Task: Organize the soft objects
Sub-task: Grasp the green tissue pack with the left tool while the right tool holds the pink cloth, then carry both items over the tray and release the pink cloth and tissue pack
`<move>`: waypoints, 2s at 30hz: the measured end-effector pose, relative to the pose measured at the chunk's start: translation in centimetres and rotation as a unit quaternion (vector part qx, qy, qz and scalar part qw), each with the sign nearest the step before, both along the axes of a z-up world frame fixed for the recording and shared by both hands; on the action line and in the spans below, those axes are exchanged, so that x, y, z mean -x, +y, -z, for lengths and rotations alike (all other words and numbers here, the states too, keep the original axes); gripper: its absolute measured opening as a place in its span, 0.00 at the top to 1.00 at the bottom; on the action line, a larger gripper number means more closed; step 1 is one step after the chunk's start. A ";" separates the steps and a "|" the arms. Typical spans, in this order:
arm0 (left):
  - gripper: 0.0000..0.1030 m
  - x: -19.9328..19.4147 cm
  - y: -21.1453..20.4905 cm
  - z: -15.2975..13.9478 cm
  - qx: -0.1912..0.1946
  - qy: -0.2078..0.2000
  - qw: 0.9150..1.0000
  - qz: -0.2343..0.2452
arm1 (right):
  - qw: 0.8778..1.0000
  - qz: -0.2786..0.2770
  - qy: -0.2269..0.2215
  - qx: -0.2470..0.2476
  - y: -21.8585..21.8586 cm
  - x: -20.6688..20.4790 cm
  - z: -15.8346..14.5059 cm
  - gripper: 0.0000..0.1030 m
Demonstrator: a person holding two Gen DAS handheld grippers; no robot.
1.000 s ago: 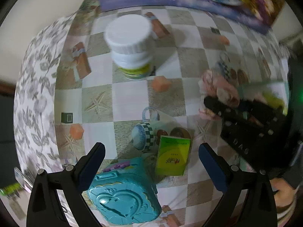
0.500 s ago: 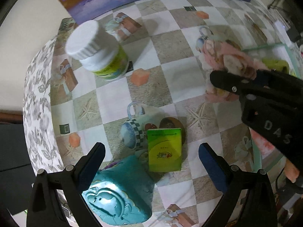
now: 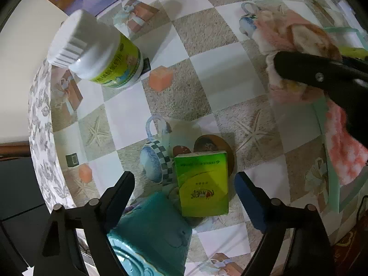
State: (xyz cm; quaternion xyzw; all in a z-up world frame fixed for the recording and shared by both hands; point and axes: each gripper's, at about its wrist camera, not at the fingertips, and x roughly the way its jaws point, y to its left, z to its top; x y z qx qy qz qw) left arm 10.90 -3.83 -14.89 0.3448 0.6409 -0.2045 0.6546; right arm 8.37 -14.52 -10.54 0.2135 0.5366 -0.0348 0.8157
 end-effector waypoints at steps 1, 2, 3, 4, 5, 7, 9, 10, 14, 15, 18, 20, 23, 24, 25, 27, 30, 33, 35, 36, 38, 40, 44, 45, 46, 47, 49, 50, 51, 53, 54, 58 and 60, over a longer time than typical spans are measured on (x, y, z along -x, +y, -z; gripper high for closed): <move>0.16 -0.1 0.0 0.2 -0.002 0.001 1.000 0.000 | 1.000 0.002 0.001 -0.001 -0.1 0.0 0.0 0.67; 0.18 -0.1 0.0 0.4 -0.005 0.002 1.000 0.000 | 1.000 0.003 0.002 -0.002 -0.1 0.0 0.1 0.67; 0.19 -0.1 -0.1 0.7 -0.008 0.002 1.000 0.001 | 1.000 0.004 0.002 -0.003 -0.2 0.1 0.1 0.67; 0.22 -0.1 -0.1 0.9 -0.010 0.003 1.000 0.002 | 1.000 0.004 0.003 -0.003 -0.2 0.0 0.1 0.67; 0.25 -0.3 -0.1 1.1 -0.011 0.004 1.000 0.002 | 1.000 0.004 0.003 -0.003 -0.1 0.0 0.1 0.67; 0.29 -0.4 -0.2 1.5 -0.011 0.012 1.000 -0.002 | 1.000 0.003 0.003 -0.004 -0.1 0.0 0.1 0.67; 0.32 -0.5 -0.3 1.9 -0.009 0.017 1.000 -0.005 | 1.000 0.003 0.003 -0.004 -0.1 0.1 0.1 0.67; 0.33 -0.6 -0.3 1.9 -0.007 0.019 1.000 -0.009 | 1.000 0.004 0.003 -0.004 -0.1 0.1 0.0 0.67; 0.46 -0.7 -0.7 1.8 0.005 0.025 0.999 -0.021 | 1.000 0.007 0.004 -0.005 -0.2 0.3 0.0 0.67; 0.48 -0.3 -1.3 1.7 0.006 0.024 0.999 -0.022 | 1.000 0.007 0.005 -0.005 -0.2 0.4 0.0 0.67; 0.50 -0.3 -1.5 1.6 0.009 0.022 0.999 -0.028 | 1.000 0.008 0.005 -0.006 -0.2 0.7 -0.2 0.67; 0.50 -0.2 -1.2 1.5 0.011 0.019 0.999 -0.030 | 1.000 0.008 0.004 -0.006 -0.3 0.9 -0.3 0.67; 0.50 -0.3 -0.7 0.9 0.011 0.016 0.999 -0.032 | 1.000 0.010 0.001 -0.008 -0.4 1.3 -0.6 0.67; 0.50 -0.4 -0.5 1.0 0.010 0.013 0.999 -0.032 | 1.000 0.010 0.000 -0.008 -0.4 1.4 -0.7 0.67; 0.50 -0.4 -0.4 0.9 0.008 0.008 0.999 -0.032 | 1.000 0.010 0.000 -0.008 -0.5 1.5 -0.8 0.67; 0.51 -0.2 -0.4 0.2 0.002 0.000 0.999 -0.033 | 1.000 0.012 0.000 -0.010 -0.5 1.7 -0.9 0.67; 0.51 -0.4 -0.1 -0.5 0.009 -0.007 0.999 -0.045 | 1.000 0.013 -0.001 -0.012 -0.5 1.9 -1.0 0.67; 0.52 -0.4 0.1 -2.3 0.021 -0.022 0.998 -0.060 | 1.000 0.012 -0.004 -0.014 -0.4 2.2 -1.3 0.67; 0.52 -0.6 0.4 -3.7 0.035 -0.036 0.996 -0.073 | 1.000 0.012 -0.007 -0.016 -0.3 2.6 -1.7 0.67; 0.52 -0.6 0.6 -4.6 0.047 -0.043 0.995 -0.083 | 1.000 0.013 -0.008 -0.017 -0.2 2.8 -1.9 0.67; 0.52 -0.5 0.9 -6.0 0.068 -0.049 0.991 -0.102 | 1.000 0.013 -0.013 -0.019 -0.1 3.5 -2.3 0.67; 0.52 0.0 1.4 -7.4 0.091 -0.057 0.986 -0.125 | 1.000 0.014 -0.018 -0.019 0.0 4.3 -2.9 0.67; 0.52 1.8 1.6 -8.9 0.123 -0.072 0.978 -0.151 | 0.999 0.013 -0.027 -0.011 0.4 5.7 -4.0 0.67; 0.52 2.2 1.4 -9.1 0.131 -0.075 0.976 -0.157 | 0.999 0.012 -0.029 -0.008 0.4 5.9 -4.2 0.67; 0.52 2.6 1.5 -9.5 0.139 -0.078 0.974 -0.163 | 0.999 0.012 -0.032 -0.004 0.5 6.4 -4.6 0.67; 0.52 3.0 1.7 -9.8 0.148 -0.080 0.971 -0.168 | 0.999 0.011 -0.034 -0.002 0.6 6.7 -4.9 0.67; 0.52 3.8 2.1 -10.1 0.167 -0.083 0.966 -0.180 | 0.999 0.012 -0.040 0.002 0.6 7.3 -5.5 0.67; 0.52 4.1 2.3 -10.2 0.174 -0.086 0.964 -0.184 | 0.999 0.013 -0.044 0.004 0.6 7.7 -5.9 0.67; 0.52 4.5 2.4 -10.3 0.181 -0.089 0.961 -0.187 | 0.999 0.013 -0.048 0.006 0.6 8.0 -6.2 0.67; 0.52 5.4 2.6 -10.7 0.198 -0.095 0.956 -0.194 | 0.998 0.014 -0.056 0.013 0.6 8.8 -7.0 0.67; 0.52 5.7 2.7 -10.8 0.204 -0.097 0.954 -0.196 | 0.998 0.014 -0.058 0.016 0.6 9.1 -7.3 0.67; 0.52 7.3 2.4 -11.4 0.225 -0.106 0.947 -0.202 | 0.997 0.017 -0.071 0.030 0.5 10.6 -8.5 0.67; 0.52 8.0 2.0 -11.4 0.232 -0.106 0.946 -0.201 | 0.997 0.019 -0.071 0.035 0.3 11.2 -8.7 0.67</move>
